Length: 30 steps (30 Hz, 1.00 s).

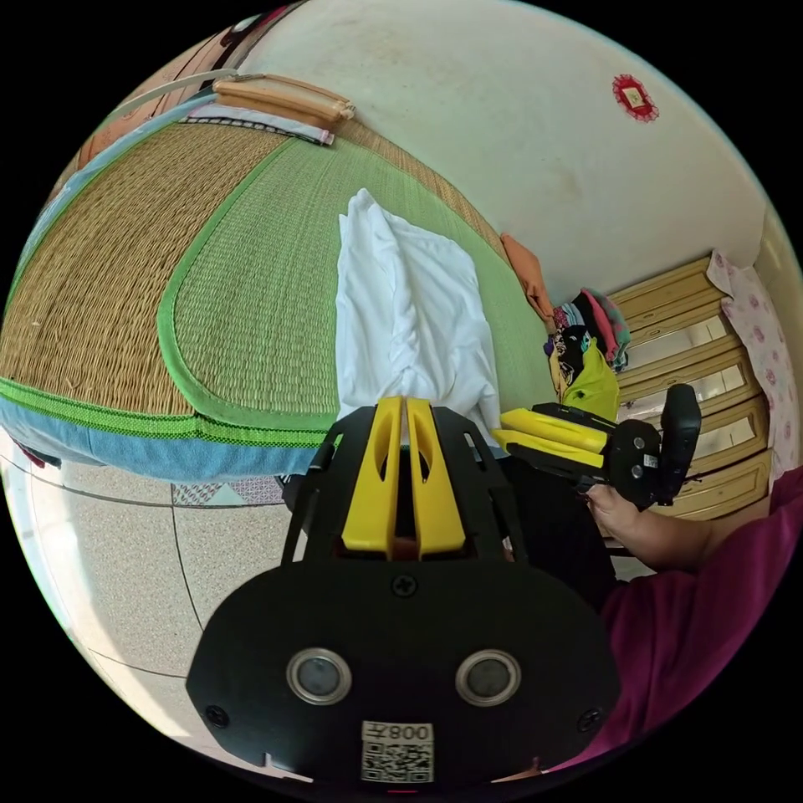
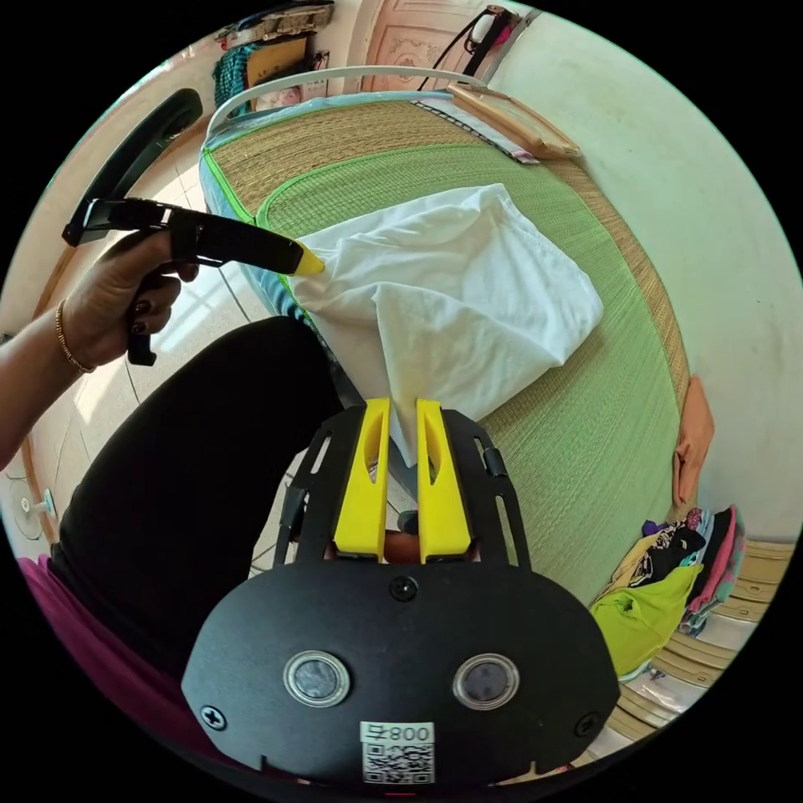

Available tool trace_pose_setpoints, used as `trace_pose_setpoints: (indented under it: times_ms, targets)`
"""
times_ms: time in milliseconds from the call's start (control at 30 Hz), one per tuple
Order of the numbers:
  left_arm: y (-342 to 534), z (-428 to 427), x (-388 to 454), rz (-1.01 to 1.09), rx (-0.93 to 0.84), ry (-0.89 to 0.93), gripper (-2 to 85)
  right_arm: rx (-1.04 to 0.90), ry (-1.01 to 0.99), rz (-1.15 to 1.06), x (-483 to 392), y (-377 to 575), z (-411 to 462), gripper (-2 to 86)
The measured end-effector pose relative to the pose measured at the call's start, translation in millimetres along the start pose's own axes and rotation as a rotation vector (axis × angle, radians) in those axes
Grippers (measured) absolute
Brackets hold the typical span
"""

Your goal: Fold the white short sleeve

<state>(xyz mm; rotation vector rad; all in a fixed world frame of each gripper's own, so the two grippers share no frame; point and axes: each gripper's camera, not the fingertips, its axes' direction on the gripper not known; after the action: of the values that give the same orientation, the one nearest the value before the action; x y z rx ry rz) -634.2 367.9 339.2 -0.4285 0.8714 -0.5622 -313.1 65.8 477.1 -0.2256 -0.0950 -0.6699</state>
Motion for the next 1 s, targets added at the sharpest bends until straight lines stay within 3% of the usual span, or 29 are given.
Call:
trace_pose_setpoints:
  times_ms: [367, 567, 700, 1000]
  targets:
    - [2, 10, 12, -0.008, -0.008, -0.018, 0.2, 0.000, 0.128, -0.032, -53, 20, 15, 2.6]
    - [3, 14, 20, -0.011, -0.013, -0.017, 0.2, -0.015, 0.105, -0.013, -64, 30, 23, 5.0]
    - [3, 17, 23, -0.025, -0.007, -0.011, 0.2, -0.026, 0.097, -0.005, -65, 31, 26, 2.3]
    - [4, 26, 26, -0.067, 0.008, 0.011, 0.1, -0.018, 0.168, -0.129, -61, 71, 21, 0.1]
